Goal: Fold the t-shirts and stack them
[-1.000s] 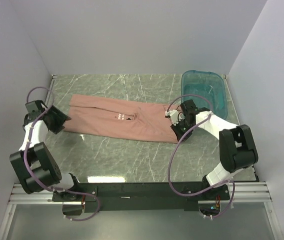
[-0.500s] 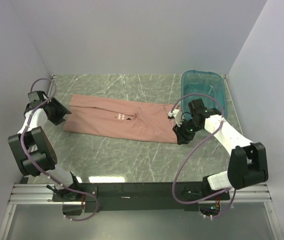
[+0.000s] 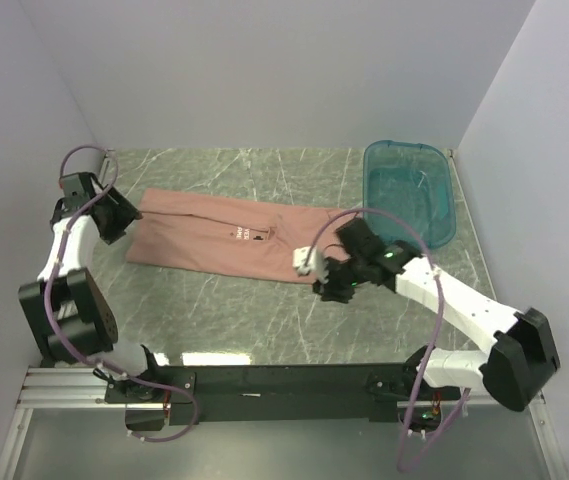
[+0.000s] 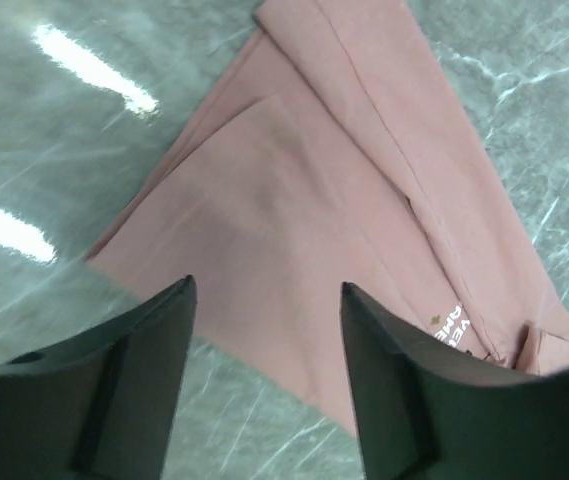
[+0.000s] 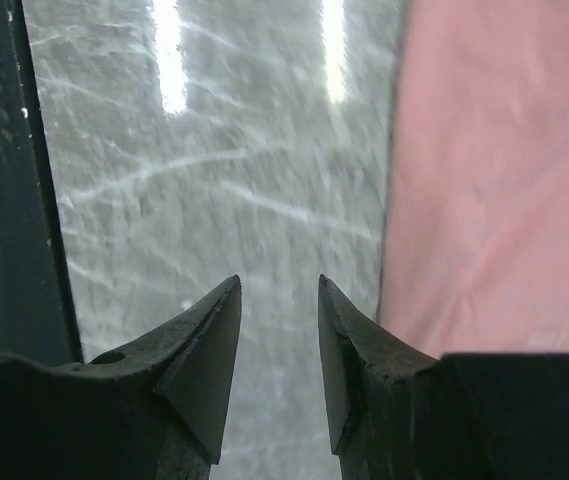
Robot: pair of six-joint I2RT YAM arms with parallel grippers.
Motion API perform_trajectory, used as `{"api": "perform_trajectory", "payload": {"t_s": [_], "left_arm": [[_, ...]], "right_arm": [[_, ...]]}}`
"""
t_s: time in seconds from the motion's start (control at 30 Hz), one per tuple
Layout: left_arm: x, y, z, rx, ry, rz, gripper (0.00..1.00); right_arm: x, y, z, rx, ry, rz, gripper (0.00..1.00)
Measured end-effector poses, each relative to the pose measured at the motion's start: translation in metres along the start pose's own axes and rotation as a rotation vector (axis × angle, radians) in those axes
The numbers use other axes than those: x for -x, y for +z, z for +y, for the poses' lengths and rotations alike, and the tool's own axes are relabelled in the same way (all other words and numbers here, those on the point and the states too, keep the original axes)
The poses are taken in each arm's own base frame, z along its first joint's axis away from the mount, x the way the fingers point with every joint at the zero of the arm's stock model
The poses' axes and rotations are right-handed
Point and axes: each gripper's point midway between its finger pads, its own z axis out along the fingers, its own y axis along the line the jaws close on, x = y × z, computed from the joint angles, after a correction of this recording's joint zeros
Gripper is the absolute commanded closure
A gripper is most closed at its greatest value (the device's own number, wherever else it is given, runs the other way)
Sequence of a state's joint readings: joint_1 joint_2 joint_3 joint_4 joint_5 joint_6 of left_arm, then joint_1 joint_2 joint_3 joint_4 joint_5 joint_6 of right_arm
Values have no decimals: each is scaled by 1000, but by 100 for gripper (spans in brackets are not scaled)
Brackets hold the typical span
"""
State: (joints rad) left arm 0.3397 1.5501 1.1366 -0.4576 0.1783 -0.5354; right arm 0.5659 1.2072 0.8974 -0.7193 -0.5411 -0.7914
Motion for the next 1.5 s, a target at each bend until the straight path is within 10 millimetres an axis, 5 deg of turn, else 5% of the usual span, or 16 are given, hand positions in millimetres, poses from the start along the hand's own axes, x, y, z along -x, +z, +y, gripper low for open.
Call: {"api": "perform_trajectory", "payload": {"t_s": [0.1,0.23,0.37,0.6,0.83,1.2,1.37,1.5], "left_arm": [[6,-29,7,5,-13,-78,19],[17,-60,23,1,-53,-200,29],[-8,-37,49,47,-123,-107,44],[-62,2,74,107,-229,102,47],[-70,25,81,124,-285,149,53],[-67,39,86,156,-318,156,57],[-60,46,87,163,-323,151,69],[-58,51,87,165,-332,151,92]], "right_arm": [[19,28,11,19,-130,55,56],[43,57,-1,-6,-168,111,56],[54,61,-17,-67,-159,106,56],[45,52,-26,-122,-125,102,55],[41,24,-52,-192,-40,45,56],[42,17,-51,-168,-9,-2,56],[43,11,-52,-169,-2,-21,56],[42,6,-54,-173,4,-33,56]]}}
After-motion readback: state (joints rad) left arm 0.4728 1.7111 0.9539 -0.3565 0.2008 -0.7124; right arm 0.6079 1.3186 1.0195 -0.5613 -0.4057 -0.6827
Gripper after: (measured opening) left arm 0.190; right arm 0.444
